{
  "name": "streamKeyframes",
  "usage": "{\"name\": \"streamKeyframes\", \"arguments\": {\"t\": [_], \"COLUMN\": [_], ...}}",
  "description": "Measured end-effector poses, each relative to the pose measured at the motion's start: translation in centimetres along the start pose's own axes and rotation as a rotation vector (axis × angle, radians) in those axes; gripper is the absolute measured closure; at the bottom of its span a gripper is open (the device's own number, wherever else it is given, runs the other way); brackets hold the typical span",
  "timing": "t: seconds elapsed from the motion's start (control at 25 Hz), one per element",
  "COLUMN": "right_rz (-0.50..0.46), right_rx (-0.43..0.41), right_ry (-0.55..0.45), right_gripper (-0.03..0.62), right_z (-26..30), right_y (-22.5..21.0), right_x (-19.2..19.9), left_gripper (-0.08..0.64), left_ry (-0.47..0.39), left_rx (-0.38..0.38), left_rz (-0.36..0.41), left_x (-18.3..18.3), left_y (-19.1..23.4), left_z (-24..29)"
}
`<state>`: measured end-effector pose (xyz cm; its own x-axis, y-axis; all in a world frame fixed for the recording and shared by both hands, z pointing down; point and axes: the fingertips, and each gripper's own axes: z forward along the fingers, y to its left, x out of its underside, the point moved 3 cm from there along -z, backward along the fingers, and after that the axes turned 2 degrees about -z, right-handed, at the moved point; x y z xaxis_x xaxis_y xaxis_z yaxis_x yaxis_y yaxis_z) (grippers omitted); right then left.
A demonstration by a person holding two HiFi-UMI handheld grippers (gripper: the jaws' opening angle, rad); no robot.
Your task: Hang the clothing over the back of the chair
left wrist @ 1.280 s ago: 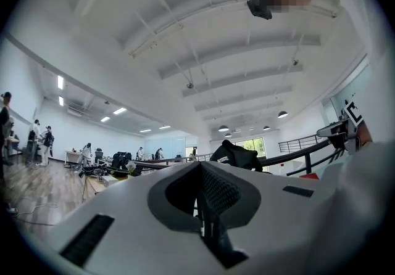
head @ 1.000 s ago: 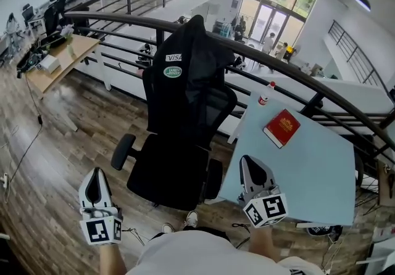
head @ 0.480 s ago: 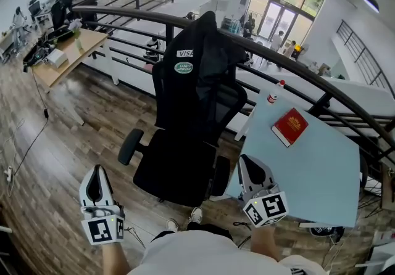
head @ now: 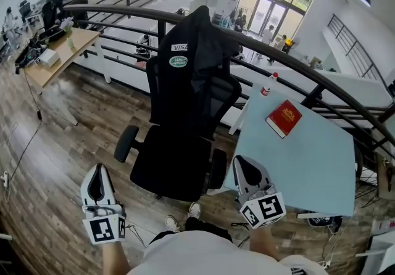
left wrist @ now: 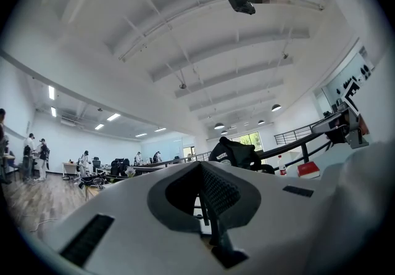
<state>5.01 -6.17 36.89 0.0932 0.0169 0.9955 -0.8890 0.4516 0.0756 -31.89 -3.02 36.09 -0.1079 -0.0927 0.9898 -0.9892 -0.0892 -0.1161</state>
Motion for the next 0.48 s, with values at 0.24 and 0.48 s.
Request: {"name": "streamKeyframes", "arguments": {"t": [0.24,0.48], "right_rz": [-0.014,-0.012], "right_rx": [-0.015,-0.002], "right_ry": [0.022,0.013], "right_gripper": [0.574,0.574], "right_z": [-0.9,-1.6], "right_y": [2.0,3.3], "right_x": [0.8,1.3], "left_gripper": [0.538,0.538], "left_ry": [0.014,0.022], "left_rx": [0.03,0.046], "left_rz": [-0.013,-0.009], "left_x": [1.2,1.9], "left_y": [-0.2,0.1], "left_z": [-0.8,-1.9]}}
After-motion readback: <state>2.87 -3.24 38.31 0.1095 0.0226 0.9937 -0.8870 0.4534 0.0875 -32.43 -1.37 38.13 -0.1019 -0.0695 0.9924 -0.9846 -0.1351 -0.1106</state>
